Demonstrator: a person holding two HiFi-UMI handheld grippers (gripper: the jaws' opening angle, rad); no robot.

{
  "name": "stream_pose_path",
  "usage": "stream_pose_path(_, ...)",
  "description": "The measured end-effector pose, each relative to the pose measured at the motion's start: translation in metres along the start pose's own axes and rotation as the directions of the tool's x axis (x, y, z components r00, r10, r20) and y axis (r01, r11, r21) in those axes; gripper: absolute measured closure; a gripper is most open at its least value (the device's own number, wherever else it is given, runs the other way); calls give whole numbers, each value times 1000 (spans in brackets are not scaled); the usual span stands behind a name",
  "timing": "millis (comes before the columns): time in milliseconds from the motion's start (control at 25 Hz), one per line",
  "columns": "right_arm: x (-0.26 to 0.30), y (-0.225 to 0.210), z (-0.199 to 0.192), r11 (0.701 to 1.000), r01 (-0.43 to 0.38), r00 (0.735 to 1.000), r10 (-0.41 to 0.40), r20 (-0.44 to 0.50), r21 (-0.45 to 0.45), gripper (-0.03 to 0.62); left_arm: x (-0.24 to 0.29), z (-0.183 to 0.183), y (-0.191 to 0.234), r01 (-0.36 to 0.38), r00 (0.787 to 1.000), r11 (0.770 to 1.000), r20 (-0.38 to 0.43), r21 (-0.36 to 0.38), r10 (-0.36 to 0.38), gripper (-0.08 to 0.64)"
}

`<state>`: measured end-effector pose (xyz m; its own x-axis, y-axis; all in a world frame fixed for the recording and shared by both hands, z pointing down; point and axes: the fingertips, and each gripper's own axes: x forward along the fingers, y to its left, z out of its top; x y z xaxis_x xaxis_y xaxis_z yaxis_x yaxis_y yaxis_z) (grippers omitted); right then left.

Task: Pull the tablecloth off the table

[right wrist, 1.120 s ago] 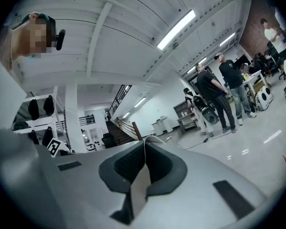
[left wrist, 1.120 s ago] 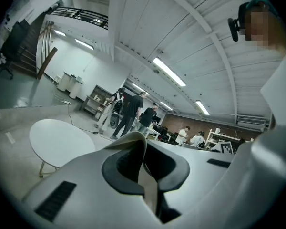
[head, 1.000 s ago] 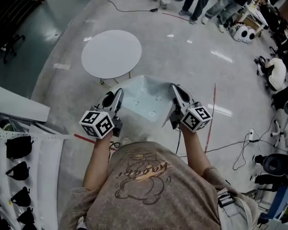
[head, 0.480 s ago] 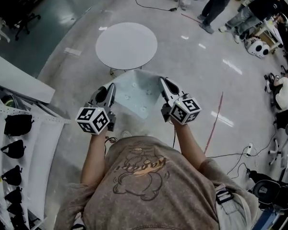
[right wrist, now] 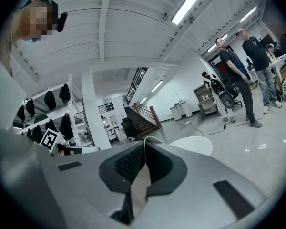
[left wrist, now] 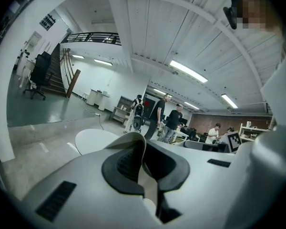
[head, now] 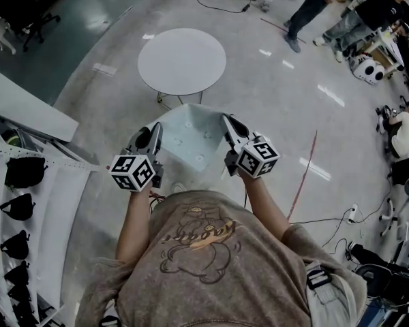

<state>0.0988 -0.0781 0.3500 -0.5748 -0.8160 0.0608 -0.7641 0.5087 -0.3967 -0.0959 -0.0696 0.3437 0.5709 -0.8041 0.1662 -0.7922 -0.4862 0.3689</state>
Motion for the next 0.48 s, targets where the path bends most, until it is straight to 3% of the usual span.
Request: stream_pose_path(480, -7, -1, -7, 1000, 9, 1000, -9, 5, 21, 584, -1, -6, -3, 0, 1000, 1000, -10, -10, 0, 540)
